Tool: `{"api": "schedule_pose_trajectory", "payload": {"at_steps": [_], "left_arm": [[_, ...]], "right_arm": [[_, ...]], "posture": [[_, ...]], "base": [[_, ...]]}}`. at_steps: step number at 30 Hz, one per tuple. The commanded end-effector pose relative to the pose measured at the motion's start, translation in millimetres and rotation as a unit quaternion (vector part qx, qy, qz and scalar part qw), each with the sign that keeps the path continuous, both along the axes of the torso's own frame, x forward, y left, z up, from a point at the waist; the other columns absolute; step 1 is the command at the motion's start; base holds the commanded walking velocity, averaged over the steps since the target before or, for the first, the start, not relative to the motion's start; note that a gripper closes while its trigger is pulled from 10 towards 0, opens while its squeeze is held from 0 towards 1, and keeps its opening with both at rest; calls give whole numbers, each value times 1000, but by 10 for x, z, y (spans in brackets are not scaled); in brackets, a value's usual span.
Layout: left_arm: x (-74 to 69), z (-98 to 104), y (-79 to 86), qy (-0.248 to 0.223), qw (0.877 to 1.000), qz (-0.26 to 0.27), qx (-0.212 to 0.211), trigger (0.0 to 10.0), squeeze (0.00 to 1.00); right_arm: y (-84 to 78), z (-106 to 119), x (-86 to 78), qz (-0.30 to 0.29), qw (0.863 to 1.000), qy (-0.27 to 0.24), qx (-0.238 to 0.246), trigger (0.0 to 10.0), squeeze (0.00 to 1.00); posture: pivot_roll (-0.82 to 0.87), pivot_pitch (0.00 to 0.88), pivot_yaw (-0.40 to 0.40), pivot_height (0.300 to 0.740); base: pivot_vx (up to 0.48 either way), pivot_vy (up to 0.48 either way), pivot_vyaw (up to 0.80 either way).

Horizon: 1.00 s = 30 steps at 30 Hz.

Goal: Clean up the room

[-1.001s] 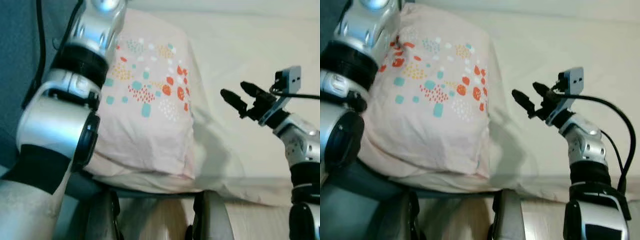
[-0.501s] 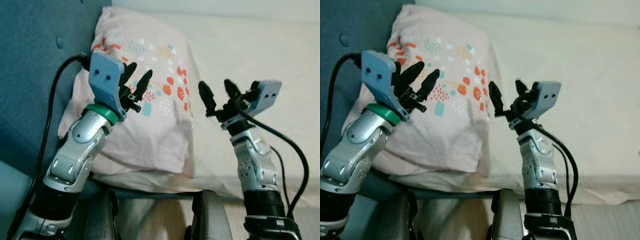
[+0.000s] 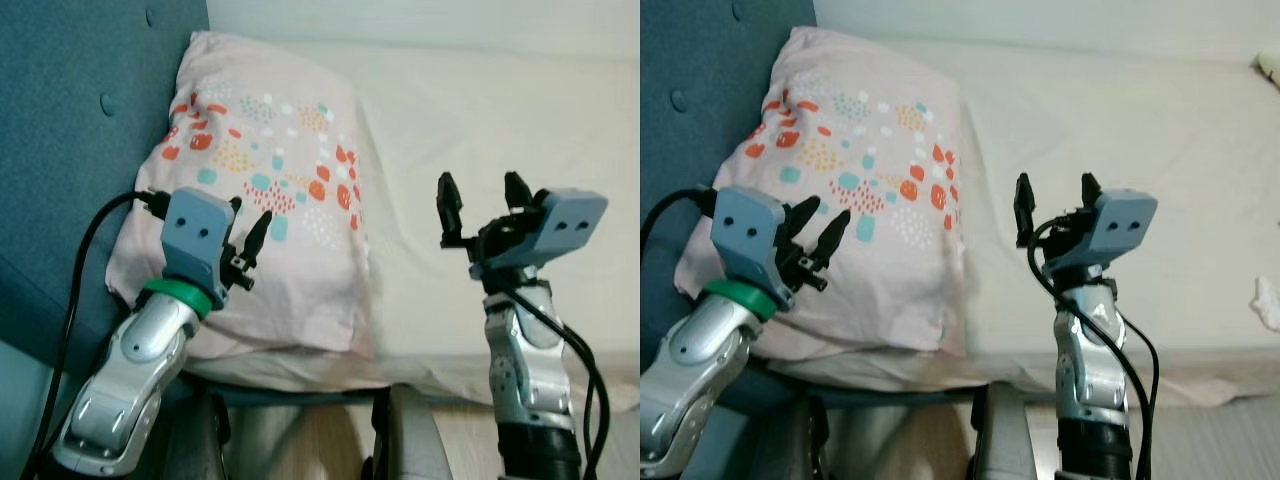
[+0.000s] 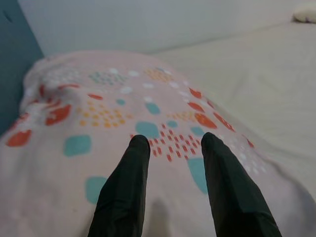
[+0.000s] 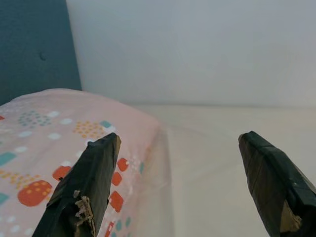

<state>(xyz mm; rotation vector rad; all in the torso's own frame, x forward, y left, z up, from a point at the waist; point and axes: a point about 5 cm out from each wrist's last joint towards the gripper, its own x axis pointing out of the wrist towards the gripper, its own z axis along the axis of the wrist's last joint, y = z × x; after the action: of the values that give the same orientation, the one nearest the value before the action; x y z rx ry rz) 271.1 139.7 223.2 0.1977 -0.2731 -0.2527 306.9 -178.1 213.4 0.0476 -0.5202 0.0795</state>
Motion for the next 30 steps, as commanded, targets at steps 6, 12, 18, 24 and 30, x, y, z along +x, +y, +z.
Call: {"api": "schedule_pose_trajectory", "payload": {"at_steps": [6,12,18,24,30], "left_arm": [[7,-118,27,0,998,45,32,10000,0],[17,-270,-4,22,998,56,37,10000,0],[48,-345,-57,36,998,57,19,10000,0],[86,-347,-158,33,998,48,12,10000,0],[95,-344,-194,25,999,47,11,10000,0]], "right_arm": [[108,-70,-46,6,1000,6,-13,10000,0],[119,-128,-50,6,1000,21,-20,10000,0],[97,-194,-45,1,999,34,-24,10000,0],[52,-233,-38,-6,999,41,-28,10000,0],[49,-247,-29,-7,999,43,-31,10000,0]], "posture": [[93,139,-58,634],[87,131,-64,654],[77,122,-69,673],[67,106,-72,698],[69,103,-77,713]], "base": [[0,0,0],[0,0,0],[0,0,0],[0,0,0],[0,0,0]]}}
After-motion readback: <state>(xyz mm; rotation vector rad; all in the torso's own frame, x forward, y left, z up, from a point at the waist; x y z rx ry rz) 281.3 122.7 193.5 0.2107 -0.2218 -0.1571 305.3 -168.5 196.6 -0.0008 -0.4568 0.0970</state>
